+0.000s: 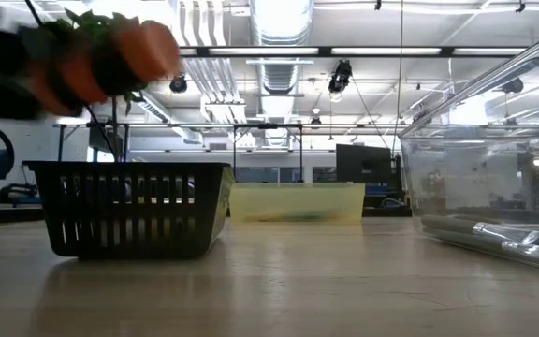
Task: Pick & Place Paint Supplies
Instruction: Put the orange paint bottle into the black bin
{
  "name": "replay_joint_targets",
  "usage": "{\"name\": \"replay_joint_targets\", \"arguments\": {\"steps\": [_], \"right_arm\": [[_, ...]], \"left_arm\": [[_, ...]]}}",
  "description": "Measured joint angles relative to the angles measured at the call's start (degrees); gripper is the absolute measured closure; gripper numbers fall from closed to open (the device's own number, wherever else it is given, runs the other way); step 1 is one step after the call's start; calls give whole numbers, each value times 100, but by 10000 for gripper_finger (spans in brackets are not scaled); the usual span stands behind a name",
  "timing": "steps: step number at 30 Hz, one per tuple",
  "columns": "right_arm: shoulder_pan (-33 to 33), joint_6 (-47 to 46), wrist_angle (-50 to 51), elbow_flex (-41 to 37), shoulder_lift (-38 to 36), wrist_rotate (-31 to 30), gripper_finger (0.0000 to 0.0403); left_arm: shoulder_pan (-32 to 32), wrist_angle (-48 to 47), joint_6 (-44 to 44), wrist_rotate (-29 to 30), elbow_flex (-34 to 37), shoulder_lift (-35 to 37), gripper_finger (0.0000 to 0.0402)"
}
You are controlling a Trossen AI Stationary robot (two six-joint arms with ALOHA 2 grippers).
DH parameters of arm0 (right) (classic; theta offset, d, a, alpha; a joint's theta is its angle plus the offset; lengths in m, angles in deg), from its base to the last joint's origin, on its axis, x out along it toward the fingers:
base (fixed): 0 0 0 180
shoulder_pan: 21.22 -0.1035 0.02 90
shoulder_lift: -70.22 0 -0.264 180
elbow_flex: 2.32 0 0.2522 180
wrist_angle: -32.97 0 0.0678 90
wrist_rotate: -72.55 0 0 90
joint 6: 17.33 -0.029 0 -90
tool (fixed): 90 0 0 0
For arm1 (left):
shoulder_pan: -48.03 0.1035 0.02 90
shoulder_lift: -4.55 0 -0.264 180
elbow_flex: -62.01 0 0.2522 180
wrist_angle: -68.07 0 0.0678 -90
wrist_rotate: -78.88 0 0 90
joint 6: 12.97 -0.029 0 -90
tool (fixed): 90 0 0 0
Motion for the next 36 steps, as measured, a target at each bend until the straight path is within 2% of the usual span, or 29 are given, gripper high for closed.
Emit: {"name": "replay_joint_targets", "arguments": {"steps": [3,8,19,21,25,28,31,36], "right_arm": [[0,2,1,0,0,0,136],[-5,0,-2,0,0,-1,136],[-28,-17,-9,-61,0,-2,136],[-28,-20,-11,-66,0,-4,136],[-36,-44,-13,-66,0,-4,136],[-37,-45,-17,-66,0,-4,136],[-37,-44,-15,-66,0,-4,136],[-37,-61,-15,-66,0,-6,136]], "left_arm": [[325,-486,11,84,-82,57,284],[775,-636,23,-218,-157,30,284],[817,-893,464,-193,-122,30,282],[815,-896,479,-194,-122,30,250],[821,-906,481,-170,-122,30,162],[821,-908,481,-171,-122,30,117],[821,-912,481,-174,-122,30,96],[818,-936,458,-8,-122,32,95]]}}
